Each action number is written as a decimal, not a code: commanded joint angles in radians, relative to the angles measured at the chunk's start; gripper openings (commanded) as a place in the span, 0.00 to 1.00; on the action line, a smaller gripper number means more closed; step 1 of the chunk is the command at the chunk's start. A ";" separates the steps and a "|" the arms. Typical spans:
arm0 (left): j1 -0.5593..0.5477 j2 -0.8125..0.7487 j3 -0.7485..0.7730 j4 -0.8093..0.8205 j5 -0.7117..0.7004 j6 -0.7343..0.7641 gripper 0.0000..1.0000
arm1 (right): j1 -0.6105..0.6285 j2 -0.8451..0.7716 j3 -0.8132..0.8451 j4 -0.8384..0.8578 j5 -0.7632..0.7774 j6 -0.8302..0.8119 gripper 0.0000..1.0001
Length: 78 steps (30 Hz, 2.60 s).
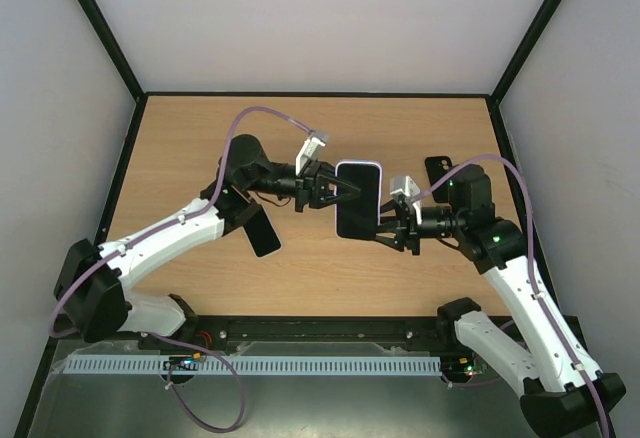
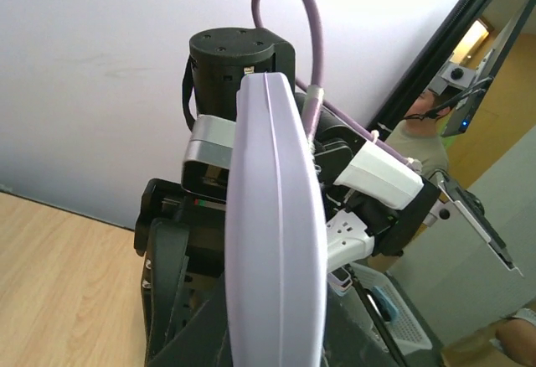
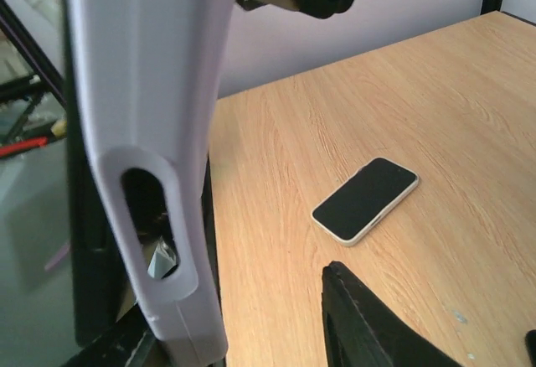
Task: Take the phone out of the phone case
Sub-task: Remove the phone case from the phone.
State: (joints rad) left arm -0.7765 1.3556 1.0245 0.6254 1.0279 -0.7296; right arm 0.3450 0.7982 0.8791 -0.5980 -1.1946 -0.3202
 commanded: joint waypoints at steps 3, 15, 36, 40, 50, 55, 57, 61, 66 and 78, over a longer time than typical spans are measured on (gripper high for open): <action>-0.088 -0.029 -0.059 -0.213 0.130 0.087 0.02 | -0.046 0.005 0.045 0.332 0.020 0.214 0.44; -0.082 0.018 -0.108 -0.315 0.037 0.189 0.05 | -0.049 0.002 0.111 0.346 -0.011 0.367 0.56; -0.059 -0.038 -0.218 -0.171 -0.974 -0.017 0.49 | -0.049 -0.077 -0.134 0.082 0.371 0.627 0.02; -0.113 -0.111 -0.280 -0.189 -1.176 -0.002 0.55 | -0.048 -0.052 -0.171 0.043 0.494 0.700 0.02; -0.336 -0.030 -0.299 -0.246 -1.421 0.157 0.52 | -0.052 -0.006 -0.286 0.141 0.659 0.838 0.02; -0.474 0.090 -0.247 -0.233 -1.537 0.335 0.52 | -0.057 0.050 -0.290 0.132 0.695 0.846 0.02; -0.521 0.147 -0.206 -0.241 -1.586 0.401 0.52 | -0.058 0.068 -0.293 0.137 0.691 0.845 0.02; -0.602 0.264 -0.137 -0.263 -1.749 0.496 0.52 | -0.061 0.107 -0.296 0.153 0.697 0.834 0.02; -0.637 0.357 -0.090 -0.238 -1.800 0.585 0.53 | -0.061 0.164 -0.295 0.169 0.709 0.820 0.02; -0.641 0.455 -0.086 -0.176 -1.809 0.704 0.54 | -0.061 0.295 -0.289 0.179 0.734 0.794 0.02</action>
State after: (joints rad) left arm -1.4147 1.7863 0.9203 0.4053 -0.7536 -0.0841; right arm 0.2874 1.0611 0.5800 -0.4816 -0.4808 0.4969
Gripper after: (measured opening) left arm 0.537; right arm 0.035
